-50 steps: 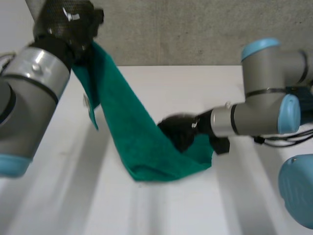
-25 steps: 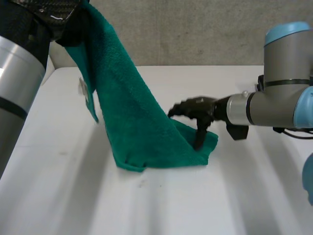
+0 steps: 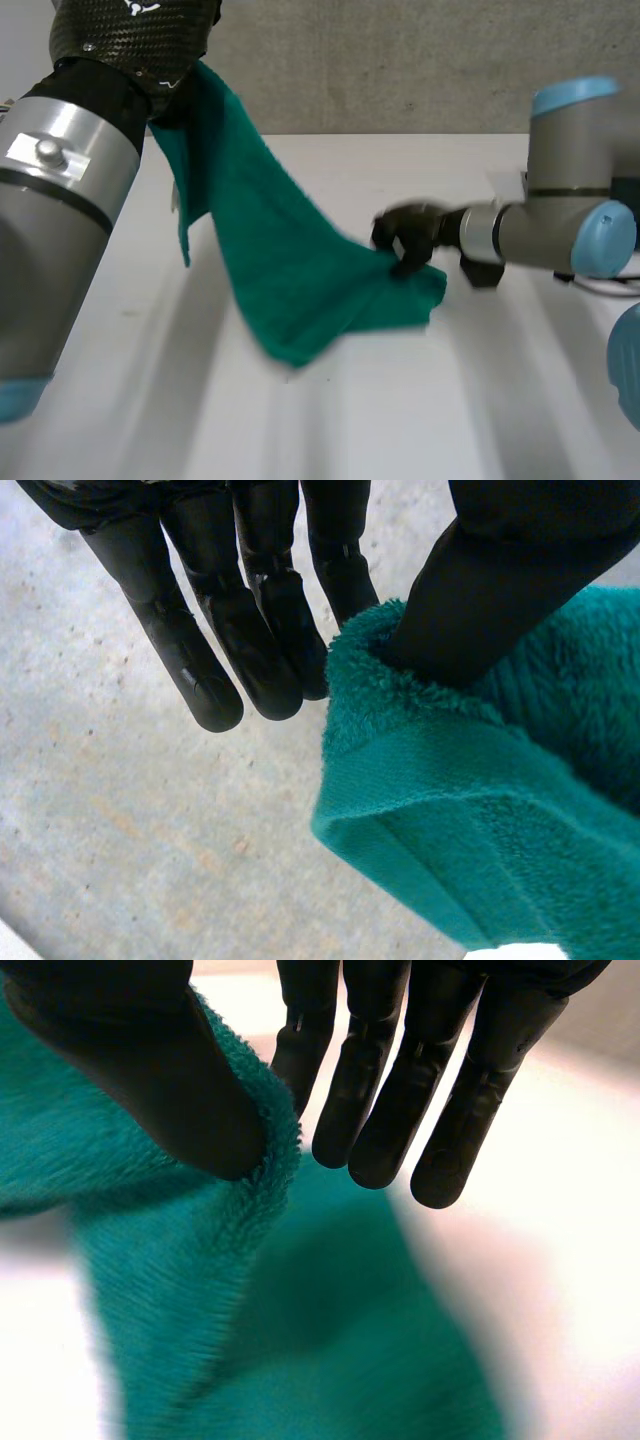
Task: Fold the laundry.
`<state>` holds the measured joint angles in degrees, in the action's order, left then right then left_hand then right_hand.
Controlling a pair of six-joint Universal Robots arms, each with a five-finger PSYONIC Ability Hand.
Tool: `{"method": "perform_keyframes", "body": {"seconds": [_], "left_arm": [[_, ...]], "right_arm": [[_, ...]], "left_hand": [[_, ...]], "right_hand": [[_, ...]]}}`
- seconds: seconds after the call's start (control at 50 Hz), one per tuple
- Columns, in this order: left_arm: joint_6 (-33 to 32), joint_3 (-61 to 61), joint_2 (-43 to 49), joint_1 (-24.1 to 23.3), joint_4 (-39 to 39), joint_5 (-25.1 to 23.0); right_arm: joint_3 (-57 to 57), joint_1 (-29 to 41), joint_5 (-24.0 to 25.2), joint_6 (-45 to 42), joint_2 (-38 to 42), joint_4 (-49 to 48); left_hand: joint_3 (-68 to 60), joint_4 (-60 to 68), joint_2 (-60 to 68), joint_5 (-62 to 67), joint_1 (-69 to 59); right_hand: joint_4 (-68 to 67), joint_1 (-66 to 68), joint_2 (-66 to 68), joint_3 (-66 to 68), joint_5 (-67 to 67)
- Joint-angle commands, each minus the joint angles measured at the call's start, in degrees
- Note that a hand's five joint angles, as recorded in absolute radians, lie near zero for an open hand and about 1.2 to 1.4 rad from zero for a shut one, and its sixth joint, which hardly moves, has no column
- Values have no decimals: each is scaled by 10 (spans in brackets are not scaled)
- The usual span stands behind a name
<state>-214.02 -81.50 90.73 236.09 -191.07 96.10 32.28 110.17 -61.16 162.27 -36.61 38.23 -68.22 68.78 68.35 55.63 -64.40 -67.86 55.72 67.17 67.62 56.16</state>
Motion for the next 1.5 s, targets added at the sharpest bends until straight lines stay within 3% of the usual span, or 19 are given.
{"method": "perform_keyframes", "body": {"seconds": [0.02, 0.16, 0.28, 0.42, 0.56, 0.62, 0.66, 0.7, 0.72, 0.8, 0.88, 1.0, 1.08, 1.26, 1.5], "left_arm": [[8, 55, 50, 55, -21, 6], [34, 30, 55, 65, -36, 8], [40, -92, 44, 64, -35, 5], [31, -245, 21, 63, -33, 4], [26, -330, 22, 61, -8, 5], [21, -342, 27, 61, 13, 5], [6, -349, 32, 58, 54, 5], [-5, -345, 38, 51, 87, 6], [-16, -339, 41, 46, 116, 8], [-25, -303, 32, 42, 141, 18], [-21, -253, 28, 49, 132, 28], [-20, -188, 43, 62, 101, 19], [-20, -132, 109, 66, 73, -3], [34, 17, 283, 93, 91, -57], [63, 125, 402, 115, 201, -145]], "right_arm": [[-20, 3, -88, 13, -96, -162], [154, 1, -93, 8, -201, -260], [373, 1, -96, -19, -339, -351], [589, 7, -92, -117, -423, -338], [700, 37, -93, -220, -400, -250], [704, 62, -99, -249, -357, -218], [692, 68, -113, -272, -328, -195], [677, 68, -118, -274, -326, -190], [663, 67, -121, -268, -330, -194], [626, 65, -121, -232, -360, -226], [601, 41, -119, -198, -405, -250], [568, 12, -113, -194, -410, -251], [541, -1, -111, -195, -405, -250], [420, -26, -116, -194, -292, -225], [303, -46, -94, -173, -138, -140]], "left_hand": [[-118, 112, 116, 144, -156], [-118, 112, 116, 144, -156], [-118, 112, 116, 144, -156], [-118, 112, 116, 144, -156], [-118, 112, 116, 144, -156], [-118, 112, 116, 144, -156], [-16, 10, 15, 42, -54], [83, -89, -85, -57, 45], [207, -213, -208, -181, 169], [396, -402, -398, -370, 358], [536, -542, -537, -510, 498], [541, -547, -543, -515, 503], [538, -544, -539, -512, 500], [491, -497, -492, -465, 453], [457, -463, -459, -432, 419]], "right_hand": [[-121, 243, 128, 124, 138], [-121, 243, 128, 124, 138], [-121, 243, 128, 124, 138], [-121, 243, 128, 124, 138], [-121, 243, 128, 124, 138], [-121, 243, 128, 124, 138], [206, -85, -199, -204, -189], [410, -289, -404, -408, -394], [443, -321, -436, -440, -426], [524, -402, -517, -521, -507], [532, -411, -526, -530, -515], [531, -409, -524, -528, -514], [529, -408, -522, -527, -512], [522, -401, -515, -520, -505], [438, -317, -431, -436, -421]]}}
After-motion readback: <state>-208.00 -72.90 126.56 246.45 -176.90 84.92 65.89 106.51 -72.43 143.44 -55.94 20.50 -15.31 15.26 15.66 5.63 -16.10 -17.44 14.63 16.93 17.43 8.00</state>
